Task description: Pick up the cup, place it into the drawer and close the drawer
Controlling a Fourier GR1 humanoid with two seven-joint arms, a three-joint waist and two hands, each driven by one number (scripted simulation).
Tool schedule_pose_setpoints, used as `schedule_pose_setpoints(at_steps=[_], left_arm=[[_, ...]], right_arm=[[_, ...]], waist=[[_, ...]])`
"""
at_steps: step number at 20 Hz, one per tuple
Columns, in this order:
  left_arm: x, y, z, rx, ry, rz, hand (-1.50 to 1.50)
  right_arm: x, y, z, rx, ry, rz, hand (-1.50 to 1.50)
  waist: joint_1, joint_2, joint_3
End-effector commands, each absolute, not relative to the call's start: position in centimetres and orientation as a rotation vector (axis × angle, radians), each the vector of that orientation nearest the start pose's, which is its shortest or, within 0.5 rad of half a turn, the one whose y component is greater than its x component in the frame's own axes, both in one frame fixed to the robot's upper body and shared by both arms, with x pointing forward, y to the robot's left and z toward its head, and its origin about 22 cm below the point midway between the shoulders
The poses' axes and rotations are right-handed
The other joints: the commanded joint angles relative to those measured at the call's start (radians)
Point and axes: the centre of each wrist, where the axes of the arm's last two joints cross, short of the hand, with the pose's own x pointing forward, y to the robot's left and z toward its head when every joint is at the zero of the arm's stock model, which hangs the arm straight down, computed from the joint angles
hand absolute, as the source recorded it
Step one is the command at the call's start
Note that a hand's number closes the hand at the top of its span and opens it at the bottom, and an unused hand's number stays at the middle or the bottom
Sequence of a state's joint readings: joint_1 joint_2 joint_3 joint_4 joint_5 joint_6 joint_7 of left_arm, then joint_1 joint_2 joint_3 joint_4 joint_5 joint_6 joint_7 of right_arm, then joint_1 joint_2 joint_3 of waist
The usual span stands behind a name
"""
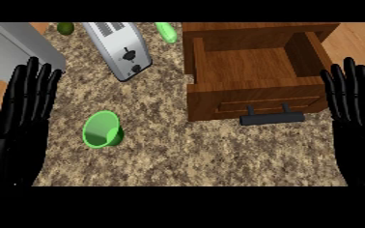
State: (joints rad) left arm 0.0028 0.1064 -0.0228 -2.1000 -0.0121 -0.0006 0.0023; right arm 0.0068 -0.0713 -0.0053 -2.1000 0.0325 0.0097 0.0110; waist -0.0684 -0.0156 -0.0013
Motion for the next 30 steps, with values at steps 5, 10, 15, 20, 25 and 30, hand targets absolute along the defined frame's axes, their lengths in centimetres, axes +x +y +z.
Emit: schedule_pose_setpoints(at_steps=[5,10,15,20,25,30], left_arm=[[21.6,26.1,12.4,-0.366,-2.086,-0.359,-1.50],[23.3,28.9,9.6,-0.466,-1.836,-0.123,-1.50],[24.7,31.2,6.8,-0.436,-1.806,-0.108,-1.50],[26.2,32.8,4.3,-0.364,-1.754,-0.119,-1.50],[26.2,33.9,0.4,-0.331,-1.695,-0.126,-1.50],[27.0,34.6,-3.7,-0.265,-1.661,-0.119,-1.50]], right_arm=[[21.1,-23.6,12.6,-0.057,-2.123,0.110,-1.50],[22.0,-22.8,11.4,0.060,-1.957,0.258,-1.50],[24.5,-25.3,13.2,0.085,-1.960,0.262,-1.50],[23.8,-24.1,11.5,0.072,-1.964,0.248,-1.50],[25.2,-25.9,13.9,0.072,-1.979,0.271,-1.50],[26.4,-25.1,12.3,0.078,-1.989,0.255,-1.50]], waist=[[0.070,0.017,0.000],[0.070,0.020,0.000],[0.068,0.018,0.001],[0.065,0.017,0.001],[0.064,0.017,0.001],[0.061,0.019,0.000]])
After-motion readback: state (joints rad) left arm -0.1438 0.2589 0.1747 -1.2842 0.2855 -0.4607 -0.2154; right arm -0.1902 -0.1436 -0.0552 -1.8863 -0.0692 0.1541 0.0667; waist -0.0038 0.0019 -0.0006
